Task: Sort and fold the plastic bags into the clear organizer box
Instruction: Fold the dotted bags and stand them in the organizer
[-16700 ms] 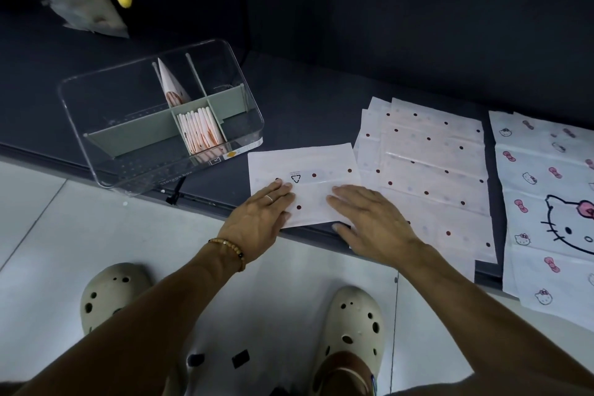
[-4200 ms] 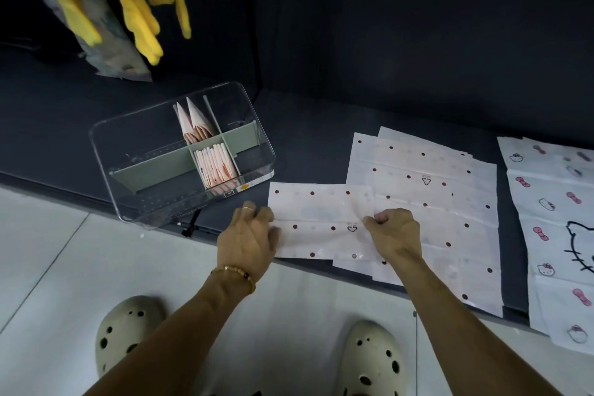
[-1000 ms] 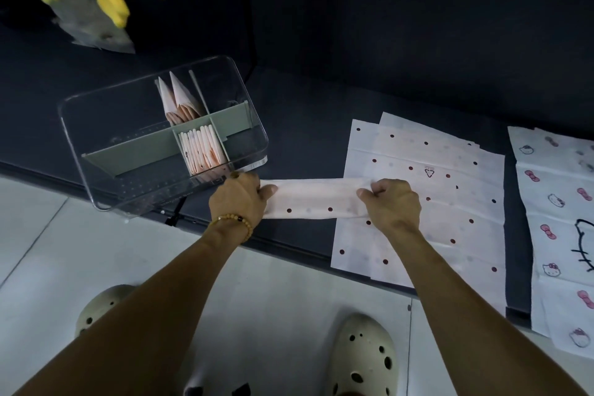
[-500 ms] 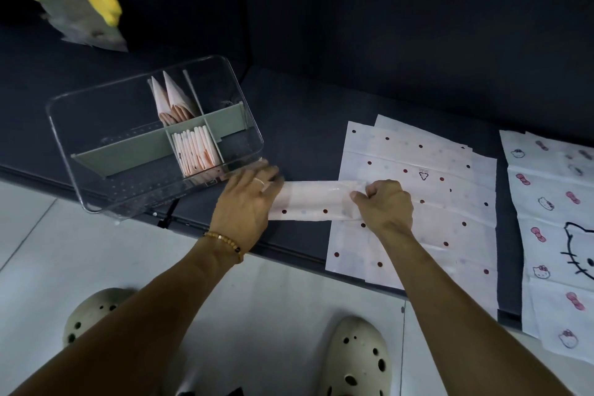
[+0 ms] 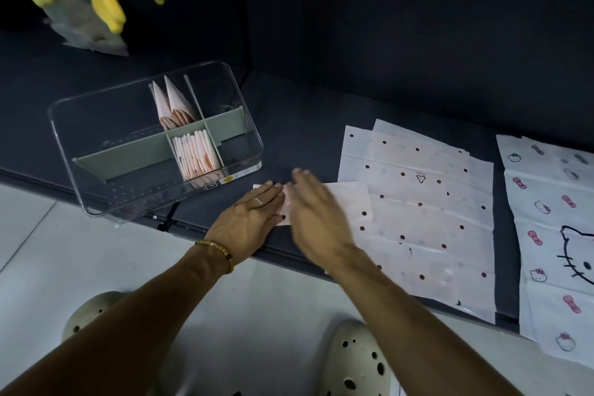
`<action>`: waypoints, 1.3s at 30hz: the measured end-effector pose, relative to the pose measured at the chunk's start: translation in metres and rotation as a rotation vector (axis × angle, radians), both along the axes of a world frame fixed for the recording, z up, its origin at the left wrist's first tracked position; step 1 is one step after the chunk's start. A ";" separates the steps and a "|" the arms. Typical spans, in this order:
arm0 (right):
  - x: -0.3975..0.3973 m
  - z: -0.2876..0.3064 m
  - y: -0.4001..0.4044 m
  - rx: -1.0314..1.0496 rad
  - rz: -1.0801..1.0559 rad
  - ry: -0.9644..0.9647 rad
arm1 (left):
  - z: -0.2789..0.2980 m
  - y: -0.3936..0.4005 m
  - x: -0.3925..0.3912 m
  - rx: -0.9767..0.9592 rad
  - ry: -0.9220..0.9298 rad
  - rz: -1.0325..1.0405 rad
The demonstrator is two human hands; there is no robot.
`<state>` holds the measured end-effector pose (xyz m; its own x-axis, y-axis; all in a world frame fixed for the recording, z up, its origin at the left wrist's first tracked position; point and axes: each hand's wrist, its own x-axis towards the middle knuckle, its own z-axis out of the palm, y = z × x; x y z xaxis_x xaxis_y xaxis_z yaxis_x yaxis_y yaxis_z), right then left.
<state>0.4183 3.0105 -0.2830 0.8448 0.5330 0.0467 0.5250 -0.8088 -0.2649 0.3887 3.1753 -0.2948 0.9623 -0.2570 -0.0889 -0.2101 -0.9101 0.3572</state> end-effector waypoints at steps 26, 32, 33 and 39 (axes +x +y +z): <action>-0.027 0.008 -0.051 -0.189 0.026 -0.114 | 0.019 -0.007 -0.042 0.197 -0.163 0.124; -0.027 0.008 -0.053 -0.205 0.054 -0.109 | 0.013 -0.001 -0.070 0.054 0.055 -0.025; -0.027 0.010 -0.053 -0.209 0.063 -0.102 | 0.012 -0.001 -0.070 0.044 0.029 -0.070; -0.043 0.021 -0.034 -0.037 0.175 -0.040 | 0.030 -0.011 -0.060 -0.087 -0.152 0.048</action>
